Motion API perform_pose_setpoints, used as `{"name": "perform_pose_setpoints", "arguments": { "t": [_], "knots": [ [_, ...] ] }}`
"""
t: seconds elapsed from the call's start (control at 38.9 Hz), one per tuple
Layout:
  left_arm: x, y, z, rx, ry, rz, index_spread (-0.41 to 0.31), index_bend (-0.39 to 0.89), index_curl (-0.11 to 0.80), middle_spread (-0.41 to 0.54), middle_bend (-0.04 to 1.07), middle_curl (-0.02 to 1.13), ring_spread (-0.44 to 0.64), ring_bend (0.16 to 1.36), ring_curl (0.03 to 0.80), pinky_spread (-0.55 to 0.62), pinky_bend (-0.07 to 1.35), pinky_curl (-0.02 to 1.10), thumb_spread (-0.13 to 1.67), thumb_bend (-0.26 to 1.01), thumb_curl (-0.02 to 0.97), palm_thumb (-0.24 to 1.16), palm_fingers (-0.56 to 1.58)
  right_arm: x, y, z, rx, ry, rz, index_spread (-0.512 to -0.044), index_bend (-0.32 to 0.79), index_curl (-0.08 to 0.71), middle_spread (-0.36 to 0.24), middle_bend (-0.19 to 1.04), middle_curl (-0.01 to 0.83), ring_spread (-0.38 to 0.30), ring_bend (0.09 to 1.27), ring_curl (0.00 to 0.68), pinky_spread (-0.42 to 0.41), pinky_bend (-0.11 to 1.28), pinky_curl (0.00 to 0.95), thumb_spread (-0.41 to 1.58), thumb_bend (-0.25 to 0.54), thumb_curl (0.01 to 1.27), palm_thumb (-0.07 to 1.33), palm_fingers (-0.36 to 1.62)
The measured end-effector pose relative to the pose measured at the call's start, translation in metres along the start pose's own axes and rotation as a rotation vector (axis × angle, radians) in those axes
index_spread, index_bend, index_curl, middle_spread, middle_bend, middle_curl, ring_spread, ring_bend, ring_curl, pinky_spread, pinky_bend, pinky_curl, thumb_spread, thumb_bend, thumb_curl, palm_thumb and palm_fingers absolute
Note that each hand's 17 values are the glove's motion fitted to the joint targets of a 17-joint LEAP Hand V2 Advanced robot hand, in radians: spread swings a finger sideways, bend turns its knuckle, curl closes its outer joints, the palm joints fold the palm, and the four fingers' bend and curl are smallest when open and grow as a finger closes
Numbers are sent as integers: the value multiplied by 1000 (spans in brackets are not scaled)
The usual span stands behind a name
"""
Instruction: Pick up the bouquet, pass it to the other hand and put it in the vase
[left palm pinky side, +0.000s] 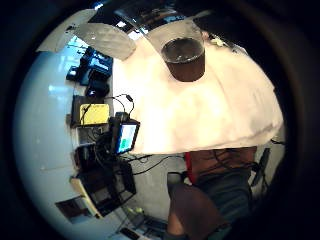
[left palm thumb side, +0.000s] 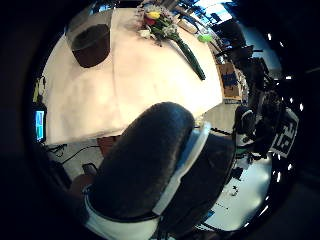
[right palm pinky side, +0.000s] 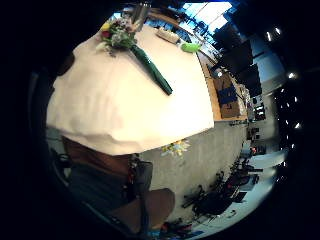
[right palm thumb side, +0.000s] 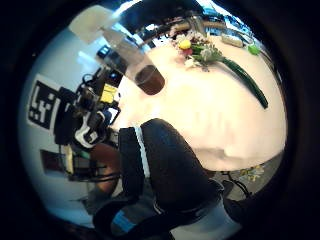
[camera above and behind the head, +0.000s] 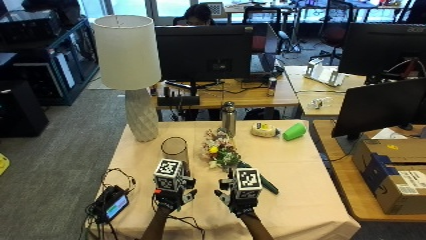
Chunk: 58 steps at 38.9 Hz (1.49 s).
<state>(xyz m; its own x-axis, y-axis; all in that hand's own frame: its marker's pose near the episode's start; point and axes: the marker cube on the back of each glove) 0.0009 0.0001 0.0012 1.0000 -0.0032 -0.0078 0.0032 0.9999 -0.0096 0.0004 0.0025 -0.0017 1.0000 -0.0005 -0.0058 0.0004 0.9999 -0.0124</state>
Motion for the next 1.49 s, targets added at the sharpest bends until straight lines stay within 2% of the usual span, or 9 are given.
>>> {"name": "perform_pose_setpoints", "arguments": {
  "t": [0.08,0.15,0.26,0.39,0.69,1.08,1.49],
  "knots": [
    [1,1,-1,1,3,1,12,47,10,122,203,72,243,426,91,272,436,116,491,-61,7,-80,196,0,3,-2,-16,5,-2,-228,156,67,35,220,74,95,204,41,177,415,120,577,87,55,161,210],
    [1,-3,1,12,12,11,14,65,22,149,214,109,307,470,125,336,472,156,626,-62,18,-82,162,1,5,-4,-25,11,-2,-277,157,99,43,222,104,120,205,64,217,433,157,741,80,76,170,192],
    [0,-8,2,40,17,21,17,84,40,173,228,146,368,509,151,390,501,189,751,-64,32,-85,129,5,3,0,-28,33,0,-318,158,130,50,223,135,142,202,85,250,443,189,891,65,103,176,171],
    [-1,-15,6,67,23,24,18,100,63,194,238,179,415,544,172,428,525,216,847,-67,47,-88,98,2,2,1,-28,20,-7,-346,157,158,54,223,169,160,206,105,274,443,214,1005,41,131,179,155],
    [1,-10,3,45,22,25,20,116,114,211,254,240,459,592,203,462,555,259,944,-70,74,-93,53,0,4,-1,-44,13,-4,-370,154,207,57,213,229,179,214,145,296,444,256,1120,-11,186,191,131],
    [3,-7,0,30,19,20,20,121,159,217,258,283,470,621,224,471,573,290,974,-72,94,-95,24,14,-5,1,-37,25,11,-376,150,243,59,204,278,185,211,179,302,443,291,1155,-20,226,187,113],
    [3,-6,-2,19,17,7,20,120,184,227,252,309,473,634,237,472,594,312,974,-74,104,-97,-6,127,-69,39,-104,46,167,-394,102,216,57,183,294,190,231,210,305,551,340,1138,-20,255,200,-31]
  ]
}}
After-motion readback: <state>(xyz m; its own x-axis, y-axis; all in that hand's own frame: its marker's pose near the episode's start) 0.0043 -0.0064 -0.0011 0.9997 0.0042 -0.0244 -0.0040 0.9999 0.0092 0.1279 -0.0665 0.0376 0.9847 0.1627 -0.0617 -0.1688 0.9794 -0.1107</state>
